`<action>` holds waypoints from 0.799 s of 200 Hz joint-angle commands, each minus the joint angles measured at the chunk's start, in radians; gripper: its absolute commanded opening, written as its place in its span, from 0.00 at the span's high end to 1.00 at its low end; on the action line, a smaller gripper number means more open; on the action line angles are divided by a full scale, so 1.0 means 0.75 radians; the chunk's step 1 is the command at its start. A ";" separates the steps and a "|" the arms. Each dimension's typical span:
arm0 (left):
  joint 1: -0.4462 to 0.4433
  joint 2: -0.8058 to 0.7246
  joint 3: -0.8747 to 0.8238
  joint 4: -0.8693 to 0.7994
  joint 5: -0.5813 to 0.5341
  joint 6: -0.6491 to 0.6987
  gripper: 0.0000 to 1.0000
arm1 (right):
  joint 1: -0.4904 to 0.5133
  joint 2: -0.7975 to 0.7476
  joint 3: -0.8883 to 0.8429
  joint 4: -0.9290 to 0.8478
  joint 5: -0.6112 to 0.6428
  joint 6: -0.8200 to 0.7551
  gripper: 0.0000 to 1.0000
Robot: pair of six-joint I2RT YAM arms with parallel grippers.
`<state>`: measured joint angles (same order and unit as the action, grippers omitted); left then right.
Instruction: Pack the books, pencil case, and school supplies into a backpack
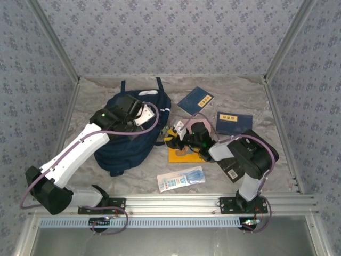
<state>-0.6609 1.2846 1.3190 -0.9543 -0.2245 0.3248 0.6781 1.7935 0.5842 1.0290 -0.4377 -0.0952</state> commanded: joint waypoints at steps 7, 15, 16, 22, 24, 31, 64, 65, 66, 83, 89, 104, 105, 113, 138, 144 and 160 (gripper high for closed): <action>0.003 -0.075 0.028 0.122 0.025 0.027 1.00 | 0.025 0.064 -0.008 0.280 0.084 -0.043 0.54; 0.003 -0.078 0.023 0.124 0.028 0.027 1.00 | 0.034 0.076 -0.001 0.280 0.107 -0.056 0.54; 0.003 -0.077 0.023 0.123 0.028 0.026 1.00 | 0.034 0.077 0.001 0.279 0.110 -0.056 0.54; 0.002 -0.080 0.020 0.125 0.031 0.024 1.00 | 0.040 0.085 0.011 0.275 0.126 -0.062 0.54; 0.002 -0.080 0.019 0.126 0.032 0.023 1.00 | 0.042 0.087 0.013 0.272 0.134 -0.065 0.54; 0.003 -0.082 0.015 0.129 0.036 0.022 1.00 | 0.045 0.095 0.023 0.266 0.150 -0.066 0.54; 0.003 -0.093 -0.004 0.136 0.039 0.019 1.00 | 0.039 0.134 0.049 0.273 0.190 -0.043 0.57; 0.003 -0.094 -0.004 0.136 0.038 0.018 1.00 | 0.040 0.134 0.049 0.273 0.191 -0.042 0.58; 0.004 -0.094 -0.004 0.136 0.039 0.018 1.00 | 0.040 0.136 0.050 0.272 0.190 -0.042 0.58; 0.003 -0.098 -0.006 0.137 0.043 0.016 1.00 | 0.043 0.139 0.069 0.249 0.193 -0.032 0.61; 0.002 -0.099 -0.006 0.136 0.044 0.013 1.00 | 0.044 0.139 0.077 0.240 0.192 -0.028 0.62; 0.002 -0.099 -0.005 0.137 0.042 0.010 1.00 | 0.049 0.146 0.094 0.229 0.187 -0.009 0.65; 0.003 -0.099 -0.005 0.137 0.042 0.010 1.00 | 0.048 0.146 0.095 0.228 0.186 -0.009 0.65; 0.005 -0.101 -0.004 0.139 0.041 0.009 1.00 | 0.049 0.151 0.104 0.224 0.178 0.004 0.67; 0.007 -0.099 -0.004 0.144 0.041 0.006 1.00 | 0.060 0.155 0.117 0.181 0.168 0.011 0.73; 0.006 -0.099 -0.002 0.144 0.042 0.005 1.00 | 0.059 0.155 0.114 0.175 0.170 0.019 0.75; 0.011 -0.095 0.002 0.145 0.041 0.000 1.00 | 0.062 0.155 0.105 0.177 0.172 0.040 0.82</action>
<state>-0.6552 1.2518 1.2991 -0.9375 -0.1978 0.3241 0.7147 1.8927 0.6495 1.1698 -0.3107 -0.0937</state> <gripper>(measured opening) 0.038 0.223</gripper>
